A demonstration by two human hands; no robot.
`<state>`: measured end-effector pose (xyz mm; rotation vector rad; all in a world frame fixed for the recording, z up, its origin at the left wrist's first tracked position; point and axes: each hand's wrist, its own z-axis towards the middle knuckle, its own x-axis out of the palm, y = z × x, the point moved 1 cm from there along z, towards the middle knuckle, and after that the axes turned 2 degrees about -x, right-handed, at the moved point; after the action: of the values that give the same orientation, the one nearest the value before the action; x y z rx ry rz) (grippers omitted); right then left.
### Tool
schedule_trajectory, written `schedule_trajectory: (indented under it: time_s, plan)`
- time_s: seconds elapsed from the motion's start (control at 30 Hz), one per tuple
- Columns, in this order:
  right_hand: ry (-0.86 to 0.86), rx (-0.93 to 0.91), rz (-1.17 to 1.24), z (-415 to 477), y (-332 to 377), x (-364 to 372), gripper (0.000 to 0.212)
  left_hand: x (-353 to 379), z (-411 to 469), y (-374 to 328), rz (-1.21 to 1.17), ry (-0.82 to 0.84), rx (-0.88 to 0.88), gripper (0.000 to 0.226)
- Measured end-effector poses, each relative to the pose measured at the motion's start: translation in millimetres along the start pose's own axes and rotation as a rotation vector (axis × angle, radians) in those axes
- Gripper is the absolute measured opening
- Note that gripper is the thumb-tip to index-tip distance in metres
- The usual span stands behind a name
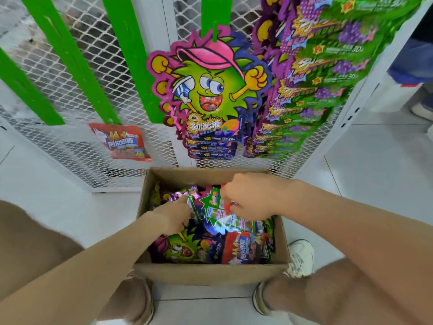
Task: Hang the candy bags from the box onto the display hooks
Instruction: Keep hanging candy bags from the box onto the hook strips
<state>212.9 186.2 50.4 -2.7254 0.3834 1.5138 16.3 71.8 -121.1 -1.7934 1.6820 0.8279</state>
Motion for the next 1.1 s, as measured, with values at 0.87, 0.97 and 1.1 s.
schedule_trajectory:
  time_s: [0.87, 0.97, 1.1]
  plan:
    - [-0.585, 0.287, 1.331, -33.6, -19.2, -64.8, 0.074, -186.1, -143.6, 30.2, -1.344, -0.874, 0.022, 0.011]
    - [-0.623, 0.238, 1.360, -30.9, -23.2, -62.7, 0.050, -190.0, -146.3, 30.3, -1.325, -0.889, 0.055, 0.008]
    - [-0.990, 0.203, 0.981, -34.7, -18.8, -72.4, 0.045, -203.1, -153.9, 20.8, -1.163, -0.911, 0.186, 0.005]
